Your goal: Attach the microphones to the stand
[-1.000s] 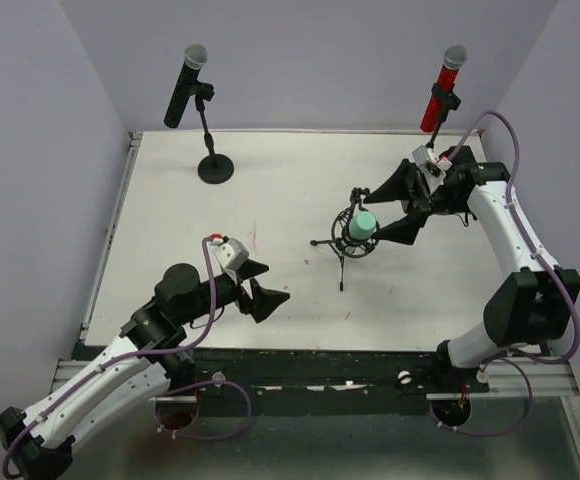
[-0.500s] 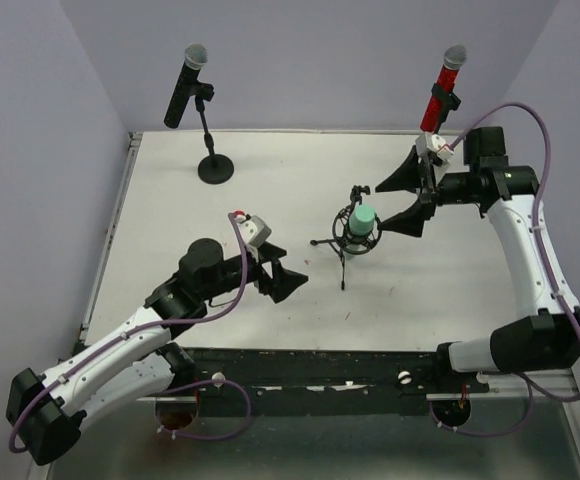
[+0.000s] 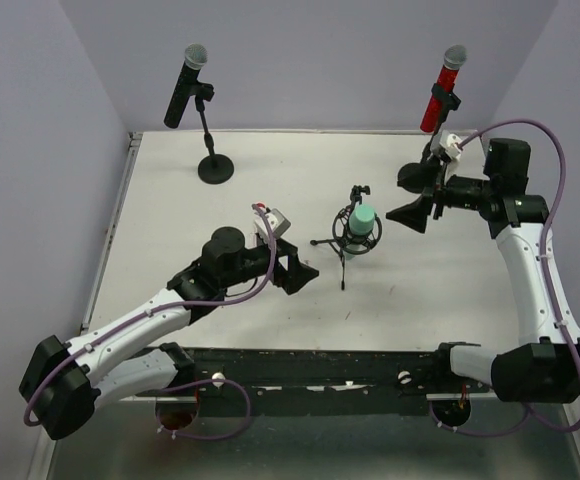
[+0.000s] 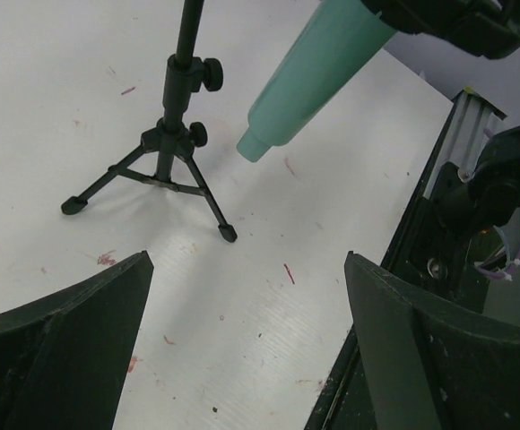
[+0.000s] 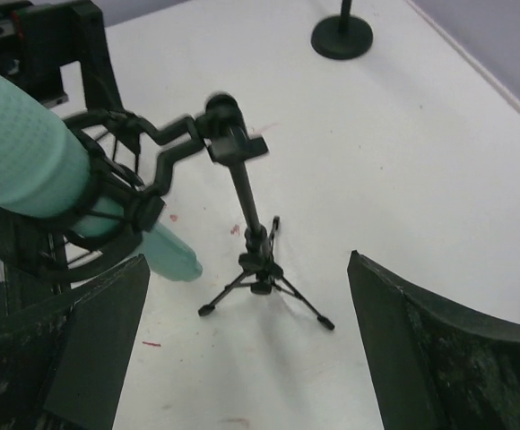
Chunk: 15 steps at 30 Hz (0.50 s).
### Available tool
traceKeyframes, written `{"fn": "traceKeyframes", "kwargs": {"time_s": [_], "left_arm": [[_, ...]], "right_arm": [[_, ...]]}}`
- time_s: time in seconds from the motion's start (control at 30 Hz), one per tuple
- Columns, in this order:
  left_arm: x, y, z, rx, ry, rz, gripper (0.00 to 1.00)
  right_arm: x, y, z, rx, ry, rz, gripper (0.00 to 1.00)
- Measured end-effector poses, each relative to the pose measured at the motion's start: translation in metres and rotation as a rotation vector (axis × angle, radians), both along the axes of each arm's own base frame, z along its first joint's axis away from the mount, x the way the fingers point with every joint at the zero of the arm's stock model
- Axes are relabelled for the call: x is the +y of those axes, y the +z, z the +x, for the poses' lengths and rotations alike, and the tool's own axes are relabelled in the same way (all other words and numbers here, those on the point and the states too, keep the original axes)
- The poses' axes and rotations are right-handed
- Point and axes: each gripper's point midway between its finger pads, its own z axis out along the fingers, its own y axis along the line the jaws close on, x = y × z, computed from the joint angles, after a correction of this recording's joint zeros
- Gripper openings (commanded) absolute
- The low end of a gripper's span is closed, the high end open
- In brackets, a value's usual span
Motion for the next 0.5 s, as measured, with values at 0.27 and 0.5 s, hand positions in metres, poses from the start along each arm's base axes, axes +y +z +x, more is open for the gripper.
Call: {"fn": "traceKeyframes", "kwargs": {"time_s": [0.27, 0.5], "left_arm": [[-0.008, -0.021, -0.007, 0.008, -0.032, 0.028, 0.74], [-0.013, -0.035, 0.008, 0.015, 0.013, 0.036, 0.72]], "right_arm": [[-0.008, -0.092, 0.002, 0.073, -0.015, -0.011, 0.96], [-0.002, -0.122, 0.01, -0.06, 0.108, -0.015, 0.95]]}}
